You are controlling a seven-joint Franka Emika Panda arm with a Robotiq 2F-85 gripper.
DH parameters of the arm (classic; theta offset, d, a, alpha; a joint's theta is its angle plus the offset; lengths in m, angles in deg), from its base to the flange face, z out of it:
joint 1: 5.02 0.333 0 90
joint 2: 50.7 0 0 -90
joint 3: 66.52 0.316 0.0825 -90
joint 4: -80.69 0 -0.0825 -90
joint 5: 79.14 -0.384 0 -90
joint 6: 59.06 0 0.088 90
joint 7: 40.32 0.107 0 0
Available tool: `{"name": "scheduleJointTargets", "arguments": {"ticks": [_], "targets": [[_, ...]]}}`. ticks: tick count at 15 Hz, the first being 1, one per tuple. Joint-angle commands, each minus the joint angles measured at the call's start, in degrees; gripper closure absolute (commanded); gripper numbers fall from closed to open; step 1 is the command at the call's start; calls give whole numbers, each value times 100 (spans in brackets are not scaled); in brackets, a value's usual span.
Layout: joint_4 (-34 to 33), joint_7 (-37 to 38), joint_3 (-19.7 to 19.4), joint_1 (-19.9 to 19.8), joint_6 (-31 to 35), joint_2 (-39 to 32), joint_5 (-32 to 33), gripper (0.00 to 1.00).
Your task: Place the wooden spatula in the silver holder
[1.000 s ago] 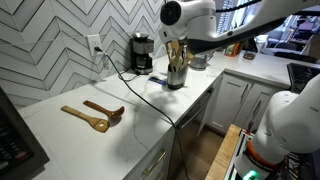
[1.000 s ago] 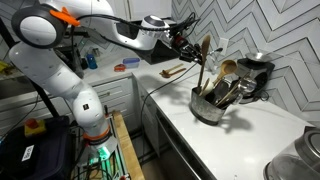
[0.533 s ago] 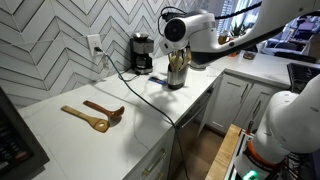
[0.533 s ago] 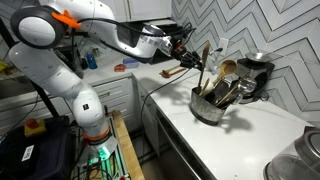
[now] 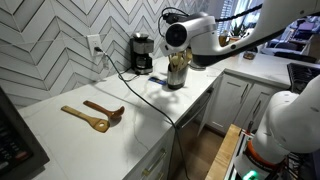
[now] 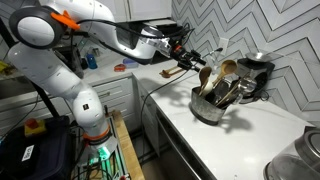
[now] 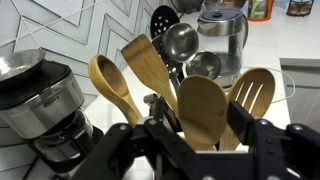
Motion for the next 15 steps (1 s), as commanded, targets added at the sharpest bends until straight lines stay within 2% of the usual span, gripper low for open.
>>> {"name": "scheduleJointTargets", "arguments": {"ticks": [1, 3, 5, 12, 15], "targets": [[-15, 88, 57, 73, -171, 257, -286, 1], [-166, 73, 60, 110, -302, 326, -625, 0], [-455, 59, 69, 154, -639, 345, -1321, 0], [-1694, 190, 118, 141, -2301, 140, -2896, 0], [-2135, 267, 63, 137, -2808, 77, -3542, 0]]}}
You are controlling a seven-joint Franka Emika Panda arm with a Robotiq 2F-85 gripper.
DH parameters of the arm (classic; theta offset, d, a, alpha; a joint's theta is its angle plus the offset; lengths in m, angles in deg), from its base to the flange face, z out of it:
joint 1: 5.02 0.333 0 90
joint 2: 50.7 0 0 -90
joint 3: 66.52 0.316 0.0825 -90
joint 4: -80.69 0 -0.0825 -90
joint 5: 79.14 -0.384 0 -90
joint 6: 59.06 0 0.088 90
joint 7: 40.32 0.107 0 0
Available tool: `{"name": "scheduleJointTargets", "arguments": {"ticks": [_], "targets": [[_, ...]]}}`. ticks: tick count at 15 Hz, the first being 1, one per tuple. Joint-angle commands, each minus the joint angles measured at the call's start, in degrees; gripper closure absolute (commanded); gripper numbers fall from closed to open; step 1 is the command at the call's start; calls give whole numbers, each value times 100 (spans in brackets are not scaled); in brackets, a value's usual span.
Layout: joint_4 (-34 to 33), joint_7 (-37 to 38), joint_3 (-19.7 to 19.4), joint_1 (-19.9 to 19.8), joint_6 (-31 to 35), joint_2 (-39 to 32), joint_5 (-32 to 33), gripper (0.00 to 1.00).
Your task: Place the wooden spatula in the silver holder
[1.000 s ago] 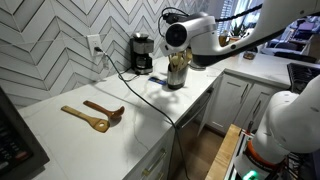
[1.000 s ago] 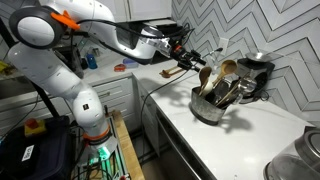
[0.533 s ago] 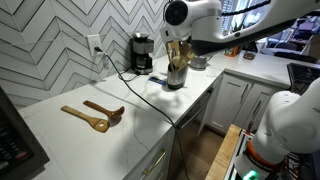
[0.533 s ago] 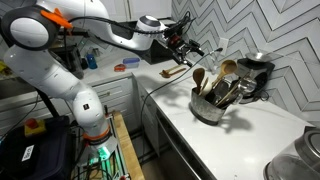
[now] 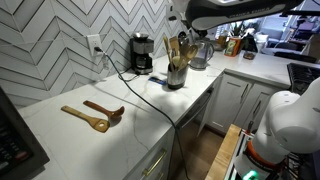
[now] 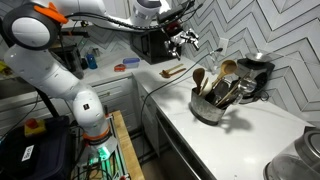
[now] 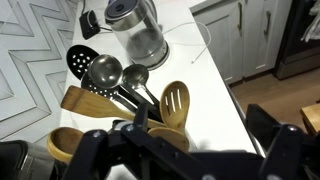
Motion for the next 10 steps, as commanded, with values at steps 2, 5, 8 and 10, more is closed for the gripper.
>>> {"name": "scheduleJointTargets", "arguments": {"ticks": [2, 5, 8, 10], "targets": [[-679, 311, -104, 14, -731, -199, -1023, 0], [-881, 669, -215, -36, -851, -269, -1616, 0], [-951, 1078, -353, -106, -737, -280, -2182, 0], [-1013, 1335, -445, -163, -687, -273, -2541, 0]]}}
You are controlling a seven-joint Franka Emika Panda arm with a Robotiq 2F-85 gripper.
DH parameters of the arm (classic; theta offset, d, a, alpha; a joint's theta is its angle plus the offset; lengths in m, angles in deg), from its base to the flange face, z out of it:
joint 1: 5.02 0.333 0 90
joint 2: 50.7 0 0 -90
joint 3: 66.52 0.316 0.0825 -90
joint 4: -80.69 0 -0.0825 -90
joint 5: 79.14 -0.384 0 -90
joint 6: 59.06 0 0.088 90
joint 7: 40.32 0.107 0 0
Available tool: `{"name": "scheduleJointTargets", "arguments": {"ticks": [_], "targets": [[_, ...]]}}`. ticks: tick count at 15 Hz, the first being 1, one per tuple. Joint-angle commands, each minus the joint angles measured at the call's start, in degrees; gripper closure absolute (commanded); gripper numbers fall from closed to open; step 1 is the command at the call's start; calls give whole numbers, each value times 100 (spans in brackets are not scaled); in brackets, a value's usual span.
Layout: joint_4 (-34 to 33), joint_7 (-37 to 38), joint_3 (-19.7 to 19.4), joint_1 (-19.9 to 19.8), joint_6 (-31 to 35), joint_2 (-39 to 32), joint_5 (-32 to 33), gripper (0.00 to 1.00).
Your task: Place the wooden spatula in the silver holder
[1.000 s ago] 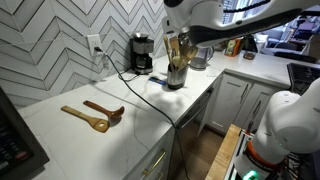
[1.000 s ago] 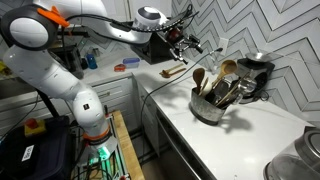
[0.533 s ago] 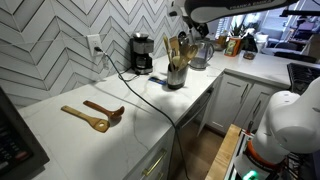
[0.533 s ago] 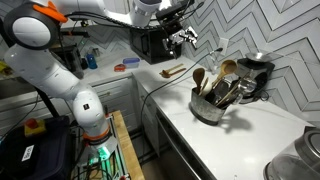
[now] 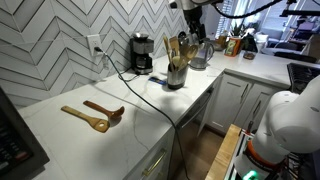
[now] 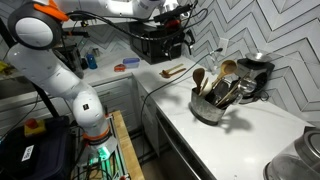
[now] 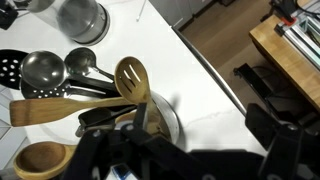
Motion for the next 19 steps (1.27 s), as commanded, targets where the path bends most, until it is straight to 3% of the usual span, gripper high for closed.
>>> {"name": "scheduleJointTargets", "arguments": {"ticks": [1, 7, 16, 17, 19], "targets": [[-181, 523, -176, -107, 15, -40, -730, 0], [-196, 1542, -406, -284, 475, 51, -1499, 0], [-135, 3163, -552, -696, 2327, 90, -1632, 0], [-248, 2819, -487, -646, 2011, -10, -1574, 0], [-256, 2845, -485, -676, 2074, -16, -1571, 0]]}}
